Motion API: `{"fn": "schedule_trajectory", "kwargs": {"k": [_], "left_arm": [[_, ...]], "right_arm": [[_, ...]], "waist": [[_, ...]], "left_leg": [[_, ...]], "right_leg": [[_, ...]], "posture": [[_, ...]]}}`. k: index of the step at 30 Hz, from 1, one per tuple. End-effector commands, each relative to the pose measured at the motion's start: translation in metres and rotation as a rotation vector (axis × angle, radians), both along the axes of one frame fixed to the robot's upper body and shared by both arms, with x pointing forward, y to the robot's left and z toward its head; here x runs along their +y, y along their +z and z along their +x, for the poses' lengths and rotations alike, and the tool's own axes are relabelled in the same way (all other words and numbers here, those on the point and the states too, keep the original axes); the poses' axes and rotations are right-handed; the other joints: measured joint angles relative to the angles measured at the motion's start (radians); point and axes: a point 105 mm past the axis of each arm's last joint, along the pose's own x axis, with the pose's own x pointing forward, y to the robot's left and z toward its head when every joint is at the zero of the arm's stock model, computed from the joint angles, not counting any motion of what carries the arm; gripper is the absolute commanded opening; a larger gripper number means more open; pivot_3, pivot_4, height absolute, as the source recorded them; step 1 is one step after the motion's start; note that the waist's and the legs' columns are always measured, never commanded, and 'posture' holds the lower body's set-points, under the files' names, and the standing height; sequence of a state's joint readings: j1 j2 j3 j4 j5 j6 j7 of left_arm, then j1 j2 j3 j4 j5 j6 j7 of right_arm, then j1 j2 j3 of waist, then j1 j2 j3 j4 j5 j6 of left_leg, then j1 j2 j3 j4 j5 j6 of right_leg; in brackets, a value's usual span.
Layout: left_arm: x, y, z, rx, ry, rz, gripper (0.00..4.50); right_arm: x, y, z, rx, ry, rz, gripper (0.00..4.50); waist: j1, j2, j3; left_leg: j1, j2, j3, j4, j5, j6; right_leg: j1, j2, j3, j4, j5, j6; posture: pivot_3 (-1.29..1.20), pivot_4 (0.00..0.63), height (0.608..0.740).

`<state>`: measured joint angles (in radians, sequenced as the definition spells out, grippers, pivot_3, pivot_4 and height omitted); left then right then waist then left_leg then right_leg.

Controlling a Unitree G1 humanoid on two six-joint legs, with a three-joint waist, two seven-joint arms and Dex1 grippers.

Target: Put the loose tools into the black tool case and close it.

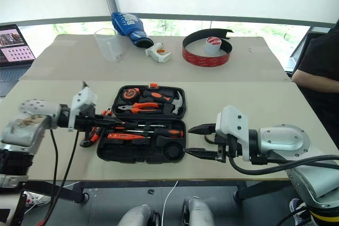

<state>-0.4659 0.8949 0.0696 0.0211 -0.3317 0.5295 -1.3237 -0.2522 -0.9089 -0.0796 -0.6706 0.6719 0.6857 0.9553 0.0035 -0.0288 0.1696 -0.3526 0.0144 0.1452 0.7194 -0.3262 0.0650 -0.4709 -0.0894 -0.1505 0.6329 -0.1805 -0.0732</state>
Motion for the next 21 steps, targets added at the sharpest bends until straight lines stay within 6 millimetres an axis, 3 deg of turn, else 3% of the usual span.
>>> {"fn": "schedule_trajectory", "kwargs": {"k": [1, 3, 6, 9, 12, 14, 17, 21], "left_arm": [[0.039, 0.018, -0.021, -0.058, 0.221, -0.008, 1.44], [0.067, 0.008, -0.042, -0.045, 0.371, 0.017, 2.41], [0.102, -0.008, -0.077, -0.015, 0.579, 0.068, 3.44], [0.12, -0.021, -0.104, 0.008, 0.727, 0.094, 4.48], [0.117, -0.027, -0.117, 0.015, 0.784, 0.076, 4.5], [0.111, -0.027, -0.111, 0.006, 0.81, 0.05, 4.5], [0.105, -0.026, -0.098, 0.01, 0.855, 0.015, 4.5], [0.082, -0.025, -0.071, 0.038, 0.811, -0.034, 4.5]], "right_arm": [[0.002, 0.012, 0.008, -0.038, 0.03, 0.04, 3.3], [0.006, 0.015, 0.012, -0.041, 0.059, 0.055, 3.3], [0.012, 0.015, 0.015, -0.039, 0.113, 0.06, 3.3], [0.015, 0.013, 0.017, -0.035, 0.153, 0.05, 3.3], [0.017, 0.013, 0.019, -0.03, 0.184, 0.05, 3.3], [0.019, 0.012, 0.02, -0.03, 0.198, 0.044, 3.3], [0.02, 0.01, 0.02, -0.034, 0.21, 0.035, 3.3], [0.02, 0.009, 0.018, -0.045, 0.21, 0.03, 3.3]], "waist": [[-0.009, 0.0, 0.0], [-0.009, 0.001, 0.0], [-0.012, 0.0, 0.0], [-0.001, 0.0, 0.0], [0.022, 0.0, 0.0], [0.039, 0.0, 0.0], [0.048, 0.0, 0.0], [0.04, 0.0, 0.0]], "left_leg": [[0.001, 0.0, 0.0, -0.001, 0.0, 0.0], [0.001, 0.0, 0.0, -0.003, 0.001, -0.001], [0.001, 0.0, 0.0, -0.005, 0.0, -0.001], [0.001, 0.0, 0.0, -0.005, 0.0, -0.002], [0.001, 0.0, -0.001, -0.005, -0.005, -0.008], [0.0, 0.0, -0.002, -0.004, -0.005, -0.009], [0.0, -0.001, -0.003, -0.004, -0.005, -0.009], [0.0, -0.001, -0.003, -0.005, -0.005, -0.008]], "right_leg": [[0.0, 0.0, 0.0, 0.0, 0.0, 0.0], [0.0, 0.0, 0.0, -0.001, 0.0, 0.0], [-0.001, 0.0, 0.0, -0.001, 0.0, 0.0], [-0.001, -0.001, 0.0, -0.002, 0.0, 0.0], [-0.001, -0.002, -0.001, -0.003, 0.0, 0.0], [0.0, -0.002, -0.001, -0.003, 0.0, 0.0], [0.0, -0.002, -0.001, -0.003, 0.0, 0.0], [0.0, -0.002, -0.001, -0.002, 0.001, -0.001]], "posture": [[0.0, 0.15, 0.727], [0.0, 0.15, 0.727], [0.0, 0.15, 0.727], [0.0, 0.15, 0.727], [0.0, 0.15, 0.727], [0.0, 0.15, 0.727], [0.0, 0.15, 0.727], [0.0, 0.15, 0.727]]}}
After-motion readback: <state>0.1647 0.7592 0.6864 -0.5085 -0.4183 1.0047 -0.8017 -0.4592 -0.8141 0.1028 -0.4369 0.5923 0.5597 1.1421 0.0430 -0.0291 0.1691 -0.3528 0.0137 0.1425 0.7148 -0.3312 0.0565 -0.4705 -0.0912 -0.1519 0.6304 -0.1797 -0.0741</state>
